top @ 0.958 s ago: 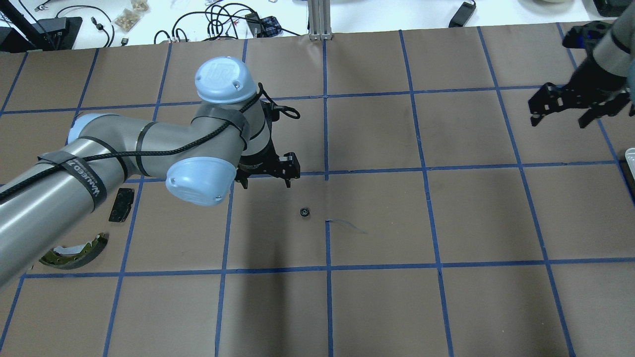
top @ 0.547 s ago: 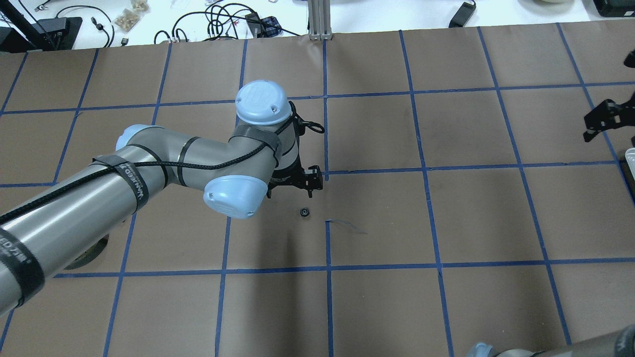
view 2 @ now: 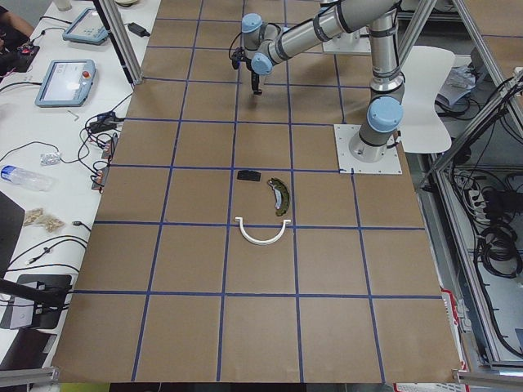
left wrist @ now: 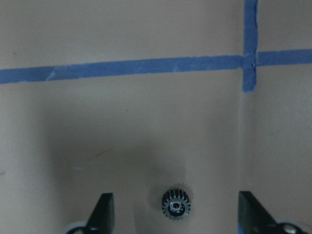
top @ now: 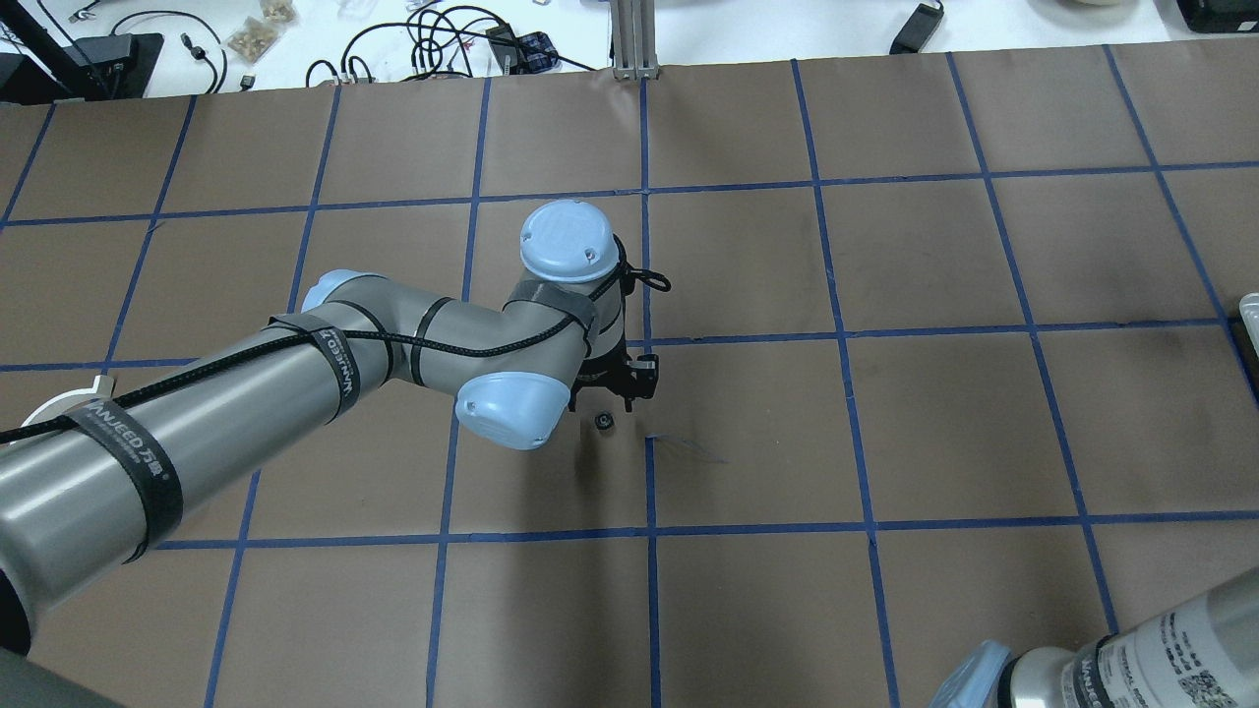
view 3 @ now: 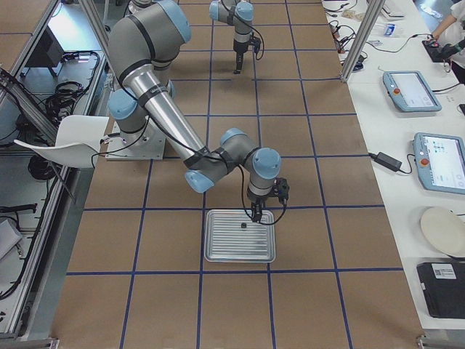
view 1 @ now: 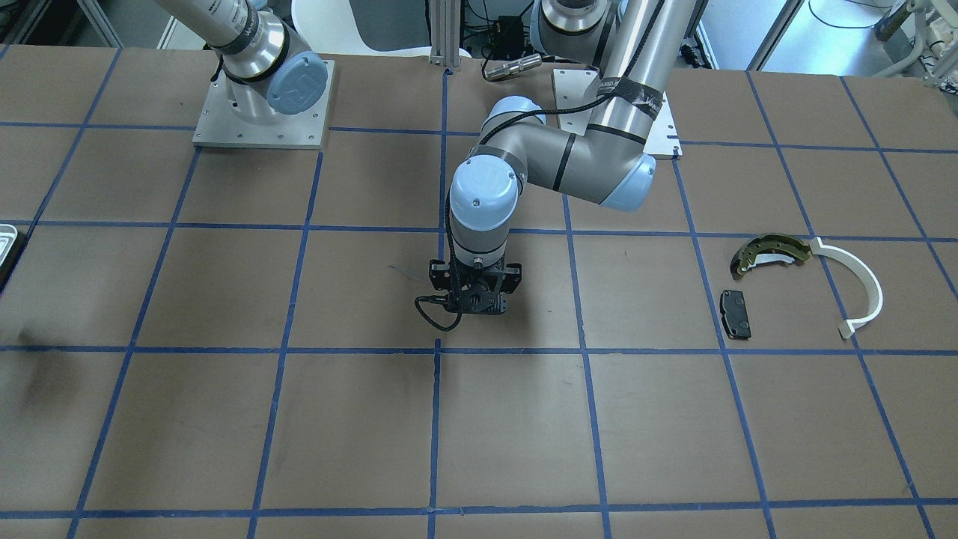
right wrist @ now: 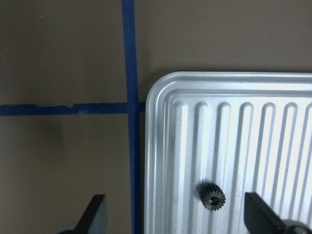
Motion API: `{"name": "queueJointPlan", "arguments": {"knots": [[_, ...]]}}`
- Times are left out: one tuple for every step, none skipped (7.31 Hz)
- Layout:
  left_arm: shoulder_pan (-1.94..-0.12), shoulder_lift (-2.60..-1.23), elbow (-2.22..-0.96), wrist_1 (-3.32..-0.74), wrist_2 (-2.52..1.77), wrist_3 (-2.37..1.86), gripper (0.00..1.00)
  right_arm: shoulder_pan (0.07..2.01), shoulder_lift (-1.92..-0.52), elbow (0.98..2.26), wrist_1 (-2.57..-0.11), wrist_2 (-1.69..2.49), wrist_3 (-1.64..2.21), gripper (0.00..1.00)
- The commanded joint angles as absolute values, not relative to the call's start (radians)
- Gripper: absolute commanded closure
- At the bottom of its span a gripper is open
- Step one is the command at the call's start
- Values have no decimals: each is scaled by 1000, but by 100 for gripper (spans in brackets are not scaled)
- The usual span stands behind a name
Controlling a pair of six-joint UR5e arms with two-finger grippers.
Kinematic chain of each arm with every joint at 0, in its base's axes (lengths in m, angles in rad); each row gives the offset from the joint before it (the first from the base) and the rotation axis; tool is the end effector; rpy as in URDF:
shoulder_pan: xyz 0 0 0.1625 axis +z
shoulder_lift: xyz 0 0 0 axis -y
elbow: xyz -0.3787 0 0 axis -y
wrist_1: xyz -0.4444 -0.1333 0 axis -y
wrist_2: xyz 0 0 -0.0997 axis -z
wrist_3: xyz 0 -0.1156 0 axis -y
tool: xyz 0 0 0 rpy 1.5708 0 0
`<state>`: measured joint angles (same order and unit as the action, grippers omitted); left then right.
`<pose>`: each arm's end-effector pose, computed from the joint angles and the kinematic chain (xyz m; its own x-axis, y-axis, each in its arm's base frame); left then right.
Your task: Place bearing gear from tray to pile
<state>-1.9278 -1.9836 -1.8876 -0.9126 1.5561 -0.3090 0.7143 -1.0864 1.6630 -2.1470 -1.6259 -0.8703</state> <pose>-0.3272 -0.4910 0.0908 -0.9988 0.0477 -0.0077 0.0471 0.9963 0.0724 -0.4069 -0.5208 0.1399 -0.9993 -0.0146 0.0352 -0.0131 0.9990 0.0424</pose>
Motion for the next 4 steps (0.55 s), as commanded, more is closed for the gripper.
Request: {"name": "queueJointPlan", "arguments": {"knots": [[-1928, -1988, -1908, -910, 1559, -305, 35, 664, -1049, 1667, -2175, -1640, -946, 12], [-1928, -1988, -1910, -910, 1555, -305, 35, 652, -1037, 1669, -2177, -1634, -948, 19], [-1928, -1988, -1910, -910, 1552, -310, 36, 652, -1032, 1672, -2175, -1632, -954, 23], [-1928, -1988, -1910, -910, 1552, -308, 46, 652, -1032, 1672, -2175, -1637, -954, 30]]}}
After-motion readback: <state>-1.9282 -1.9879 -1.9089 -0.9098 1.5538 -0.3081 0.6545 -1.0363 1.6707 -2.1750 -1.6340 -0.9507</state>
